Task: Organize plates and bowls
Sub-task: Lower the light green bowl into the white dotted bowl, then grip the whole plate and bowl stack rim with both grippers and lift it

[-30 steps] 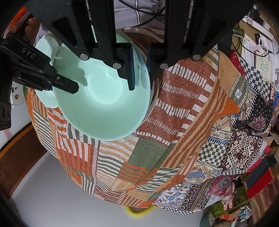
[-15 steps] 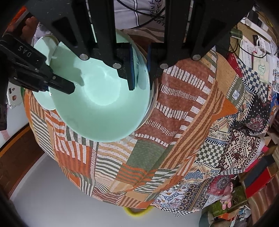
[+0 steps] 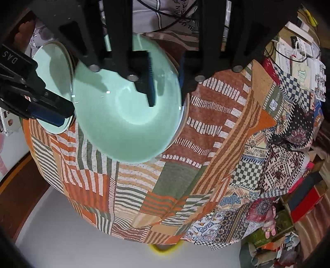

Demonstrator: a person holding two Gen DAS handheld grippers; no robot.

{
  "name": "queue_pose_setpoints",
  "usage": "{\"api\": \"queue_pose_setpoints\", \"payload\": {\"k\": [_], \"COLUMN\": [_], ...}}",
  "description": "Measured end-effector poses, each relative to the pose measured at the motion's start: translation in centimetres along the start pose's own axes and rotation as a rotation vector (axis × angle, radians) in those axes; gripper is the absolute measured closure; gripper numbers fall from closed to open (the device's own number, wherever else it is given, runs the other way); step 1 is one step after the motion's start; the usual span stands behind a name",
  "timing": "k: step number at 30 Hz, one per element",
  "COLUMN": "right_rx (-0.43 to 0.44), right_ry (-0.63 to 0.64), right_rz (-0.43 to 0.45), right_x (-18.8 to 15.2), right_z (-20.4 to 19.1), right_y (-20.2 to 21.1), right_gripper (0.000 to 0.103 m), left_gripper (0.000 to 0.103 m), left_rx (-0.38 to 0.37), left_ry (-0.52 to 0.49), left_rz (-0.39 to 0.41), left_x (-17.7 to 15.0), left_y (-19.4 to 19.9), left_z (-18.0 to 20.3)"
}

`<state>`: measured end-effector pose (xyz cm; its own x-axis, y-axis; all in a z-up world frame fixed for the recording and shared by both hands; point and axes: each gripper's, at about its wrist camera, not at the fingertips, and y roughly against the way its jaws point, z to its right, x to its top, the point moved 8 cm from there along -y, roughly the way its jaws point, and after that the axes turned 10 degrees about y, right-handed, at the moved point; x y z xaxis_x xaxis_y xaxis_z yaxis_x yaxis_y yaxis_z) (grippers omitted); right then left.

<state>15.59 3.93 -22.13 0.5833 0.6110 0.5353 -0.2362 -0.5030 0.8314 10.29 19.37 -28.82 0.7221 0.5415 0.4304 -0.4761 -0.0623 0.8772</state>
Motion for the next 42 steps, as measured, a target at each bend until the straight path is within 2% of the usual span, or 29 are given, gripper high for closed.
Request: {"api": "queue_pose_setpoints", "payload": {"k": [1,3,10,12,15,23,34,38,42], "right_rx": [0.003,0.009,0.009,0.002,-0.003,0.005,0.036,0.042,0.051], "right_ry": [-0.003,-0.010,-0.029,-0.040,-0.055,-0.055,-0.069,-0.065,-0.068], "right_rz": [0.000,-0.002,0.001,0.008,0.008,-0.029,-0.076,-0.098,-0.115], "right_x": [0.0,-0.1,-0.4,-0.4,-0.6,-0.9,-1.1,-1.2,-1.5], "right_z": [0.0,0.1,0.4,0.7,1.1,0.8,0.7,0.6,0.6], "right_y": [0.0,-0.1,0.4,0.6,0.5,-0.8,-3.0,-3.9,-4.7], "right_gripper": [0.067,0.067,0.066,0.057,0.054,0.054,0.054,0.066,0.075], "left_gripper": [0.065,0.057,0.057,0.054,0.050,0.050,0.050,0.050,0.063], "left_rx": [0.003,0.000,-0.070,-0.089,-0.089,-0.097,-0.138,-0.154,-0.173], "left_ry": [-0.009,-0.030,0.020,0.028,0.036,0.096,0.112,0.117,0.121], "left_rz": [0.005,0.030,0.020,0.043,0.076,0.015,-0.061,-0.079,-0.094], "left_x": [-0.1,0.0,0.5,0.6,0.7,-0.2,-2.2,-2.3,-2.4], "left_y": [0.2,0.9,1.8,2.5,3.2,0.9,-2.0,-2.7,-3.2], "left_z": [0.2,0.6,0.3,0.1,-0.4,-2.4,-2.5,-2.3,-2.0]}}
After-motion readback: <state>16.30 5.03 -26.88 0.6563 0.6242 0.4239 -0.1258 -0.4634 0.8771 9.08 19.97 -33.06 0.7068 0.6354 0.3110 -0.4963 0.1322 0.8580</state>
